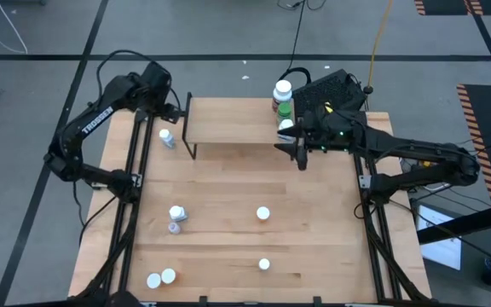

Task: Pick and place medicine bottles onto shelf by color
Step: Put the top white medicine bottle on the shelf

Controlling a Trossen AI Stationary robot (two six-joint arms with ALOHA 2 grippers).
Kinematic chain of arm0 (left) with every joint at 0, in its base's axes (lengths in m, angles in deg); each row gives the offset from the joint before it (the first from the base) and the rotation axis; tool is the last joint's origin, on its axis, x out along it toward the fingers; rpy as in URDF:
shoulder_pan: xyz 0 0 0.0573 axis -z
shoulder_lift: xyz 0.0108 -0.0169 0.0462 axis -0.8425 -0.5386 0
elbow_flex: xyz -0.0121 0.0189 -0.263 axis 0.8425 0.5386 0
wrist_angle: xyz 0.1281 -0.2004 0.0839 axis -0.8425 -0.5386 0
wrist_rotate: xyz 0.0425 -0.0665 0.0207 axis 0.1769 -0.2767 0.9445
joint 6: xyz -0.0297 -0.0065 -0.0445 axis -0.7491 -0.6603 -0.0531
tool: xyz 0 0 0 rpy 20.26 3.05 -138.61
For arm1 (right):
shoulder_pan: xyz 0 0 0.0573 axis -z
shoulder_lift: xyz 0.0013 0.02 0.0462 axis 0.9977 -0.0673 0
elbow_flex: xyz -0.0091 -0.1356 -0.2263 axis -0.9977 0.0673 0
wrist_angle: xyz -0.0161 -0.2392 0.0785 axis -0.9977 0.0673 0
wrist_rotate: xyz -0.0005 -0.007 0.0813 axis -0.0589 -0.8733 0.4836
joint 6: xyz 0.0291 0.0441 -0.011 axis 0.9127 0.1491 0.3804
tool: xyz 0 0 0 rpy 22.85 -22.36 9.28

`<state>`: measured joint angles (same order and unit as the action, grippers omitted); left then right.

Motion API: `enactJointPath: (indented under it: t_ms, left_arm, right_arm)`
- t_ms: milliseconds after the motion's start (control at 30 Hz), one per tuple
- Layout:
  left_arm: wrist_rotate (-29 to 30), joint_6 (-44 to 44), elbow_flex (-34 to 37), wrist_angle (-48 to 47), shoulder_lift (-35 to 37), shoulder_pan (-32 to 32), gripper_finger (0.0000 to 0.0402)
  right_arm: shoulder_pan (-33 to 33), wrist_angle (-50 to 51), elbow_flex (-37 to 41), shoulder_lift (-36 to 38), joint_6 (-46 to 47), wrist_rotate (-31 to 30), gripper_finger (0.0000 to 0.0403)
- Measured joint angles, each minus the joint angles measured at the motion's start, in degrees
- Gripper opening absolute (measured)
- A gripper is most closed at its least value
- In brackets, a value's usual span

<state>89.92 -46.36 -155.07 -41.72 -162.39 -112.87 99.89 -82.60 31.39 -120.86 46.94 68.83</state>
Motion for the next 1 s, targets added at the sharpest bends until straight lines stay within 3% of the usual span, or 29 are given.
enactJointPath:
  t_ms: [100,300,567,800,1000]
  left_arm:
    - [-0.26,1.57,0.0,-1.18,-1.73,-0.54,0.0232]
    - [-0.59,21.52,0.0,-4.79,-2.58,0.27,0.0232]
    - [-3.63,38.61,1.32,-10.99,-2.51,1.54,0.0232]
    - [-2.93,38.35,10.39,-5.58,-2.58,1.48,0.0232]
    - [2.61,33.41,18.66,4.63,-2.6,1.11,0.0232]
  right_arm:
    - [-1.41,-0.33,0.0,1.67,-0.26,-0.01,0.0231]
    - [-3.31,-0.38,0.0,3.91,-2.87,-0.03,0.0231]
    - [-3.38,-0.36,0.0,4.07,-3.04,-0.05,0.0231]
    - [-3.79,-0.38,0.0,4.05,0.77,-1.26,0.0231]
    - [-4.44,-0.43,0.0,3.98,1.6,-1.81,0.0231]
